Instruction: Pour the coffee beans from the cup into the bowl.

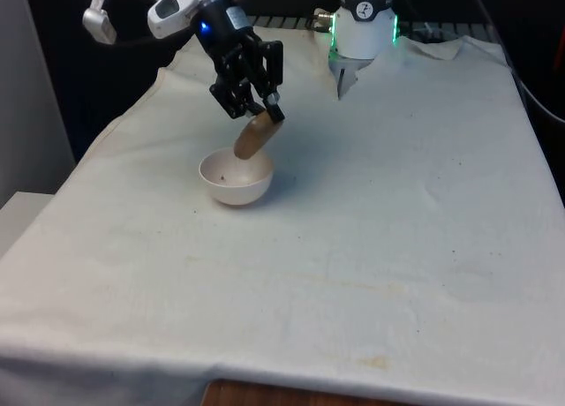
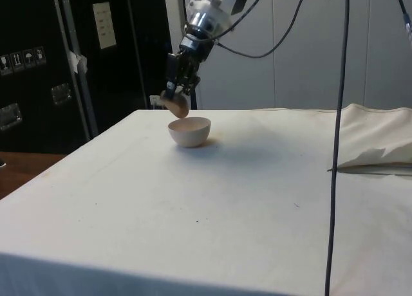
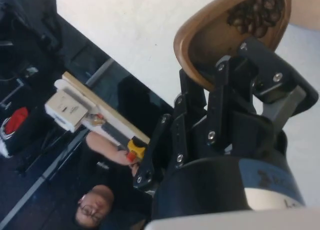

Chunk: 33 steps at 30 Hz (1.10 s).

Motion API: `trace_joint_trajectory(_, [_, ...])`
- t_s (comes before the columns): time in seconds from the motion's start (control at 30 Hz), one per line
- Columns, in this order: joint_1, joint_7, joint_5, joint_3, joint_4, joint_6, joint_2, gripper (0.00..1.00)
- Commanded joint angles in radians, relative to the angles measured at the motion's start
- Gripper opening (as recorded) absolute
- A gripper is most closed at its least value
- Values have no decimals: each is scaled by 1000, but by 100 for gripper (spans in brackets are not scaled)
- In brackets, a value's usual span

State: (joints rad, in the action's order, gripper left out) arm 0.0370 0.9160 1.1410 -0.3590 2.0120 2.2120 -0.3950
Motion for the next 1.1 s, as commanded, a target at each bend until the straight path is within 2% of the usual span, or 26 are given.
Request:
trace_joint_trajectory(0.0, [7, 6, 15, -2, -1, -21, -1, 2])
trace_joint_trajectory(0.03, [7, 8, 20, -7, -1, -30, -1, 2])
trace_joint_trajectory(0.07, [1, 7, 16, -13, 0, -27, -1, 2])
trace_joint_trajectory(0.1, [7, 9, 27, -16, -2, -47, -2, 2])
trace_joint_trajectory(0.27, [9, 18, 54, -38, -3, -94, -6, 2])
trace_joint_trajectory(0.3, [2, 16, 45, -41, 0, -83, -3, 2])
trace_joint_trajectory(0.33, [9, 21, 60, -42, -4, -102, -8, 2])
trace_joint_trajectory(0.53, [11, 44, 110, -63, -10, -153, -25, 2])
trace_joint_trajectory(0.57, [2, 43, 103, -68, -4, -142, -21, 2])
trace_joint_trajectory(0.6, [11, 48, 118, -67, -12, -161, -29, 2])
trace_joint_trajectory(0.83, [11, 74, 167, -100, -25, -226, -53, 2])
trace_joint_trajectory(0.9, [4, 78, 169, -109, -24, -228, -54, 2])
trace_joint_trajectory(0.93, [10, 77, 171, -110, -29, -240, -57, 2])
trace_joint_trajectory(1.07, [12, 84, 175, -127, -32, -267, -61, 2])
